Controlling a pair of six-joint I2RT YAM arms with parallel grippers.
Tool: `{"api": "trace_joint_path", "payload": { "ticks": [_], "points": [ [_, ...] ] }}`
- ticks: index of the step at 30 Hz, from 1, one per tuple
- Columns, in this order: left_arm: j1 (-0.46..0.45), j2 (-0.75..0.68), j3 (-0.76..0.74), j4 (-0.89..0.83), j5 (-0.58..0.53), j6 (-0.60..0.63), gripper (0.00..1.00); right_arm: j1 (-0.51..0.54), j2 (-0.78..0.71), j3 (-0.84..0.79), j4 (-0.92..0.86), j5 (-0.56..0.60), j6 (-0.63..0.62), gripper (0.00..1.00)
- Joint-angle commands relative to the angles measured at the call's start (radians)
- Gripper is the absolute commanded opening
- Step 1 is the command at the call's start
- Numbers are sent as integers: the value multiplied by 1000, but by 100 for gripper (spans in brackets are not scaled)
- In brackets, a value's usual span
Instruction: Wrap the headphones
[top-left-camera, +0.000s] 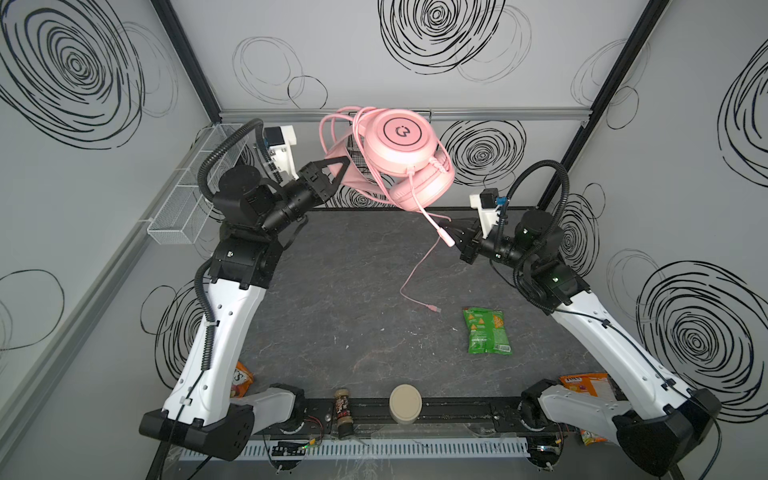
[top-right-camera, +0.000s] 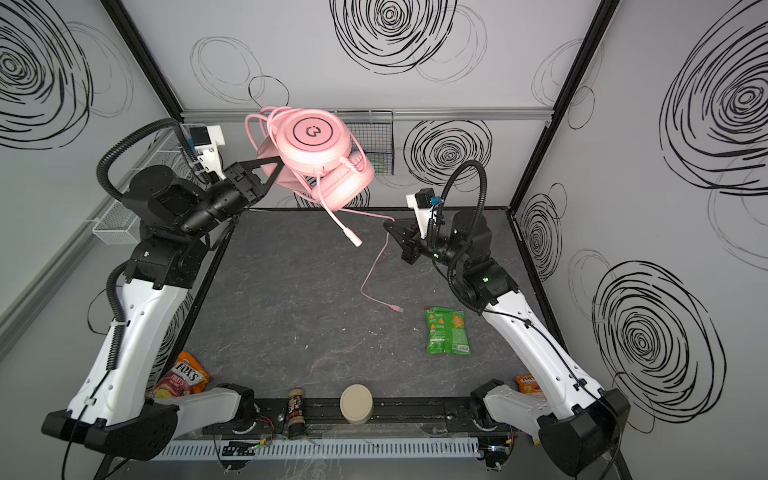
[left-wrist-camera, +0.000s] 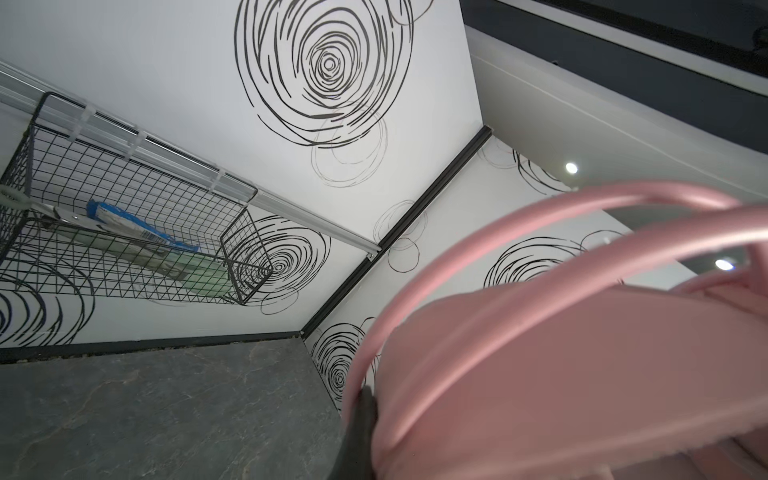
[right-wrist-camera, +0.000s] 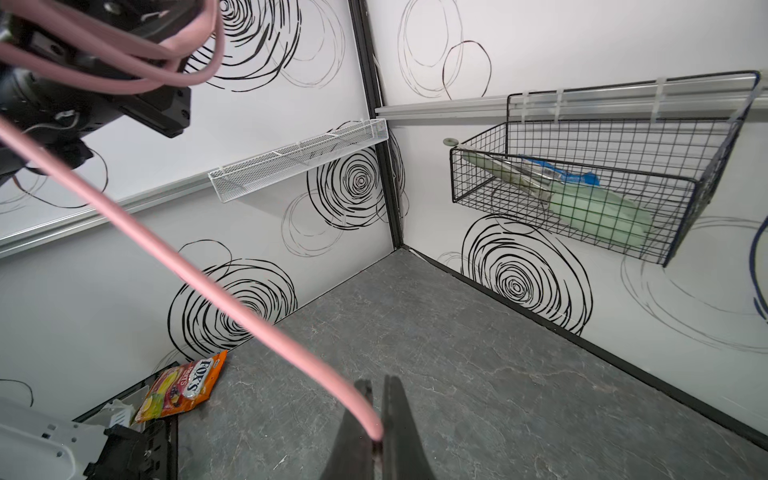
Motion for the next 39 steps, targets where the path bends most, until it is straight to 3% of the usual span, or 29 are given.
{"api": "trace_joint_path", "payload": {
  "ticks": [1,7,10,13,20,23,29,34,39],
  "points": [
    [-18,-60,32,-58,-9,88,0,-53,46,61,-25,49,-18,0],
    [-86,-133,-59,-251,-198,305,0,-75,137,231,-95,141,-38,0],
    [-131,-141,-77,-301,-238,416,0,-72,147,276,-120,144,-59,0],
    [-208,-120,-61,-400,-374,528,0,-63,142,306,-160,150,-92,0],
    [-298,-126,-141,-443,-634,653,0,87,109,397,-324,316,-336,0],
    [-303,-146,-173,-413,-610,672,0,160,64,369,-320,392,-429,0],
    [-314,-152,-183,-409,-439,672,0,143,-63,234,-140,295,-348,10],
    [-337,-166,-204,-458,-436,693,0,151,-45,302,-264,194,-349,0],
    [-334,-185,-198,-478,-337,667,0,155,-83,296,-319,202,-354,0]
  ]
}}
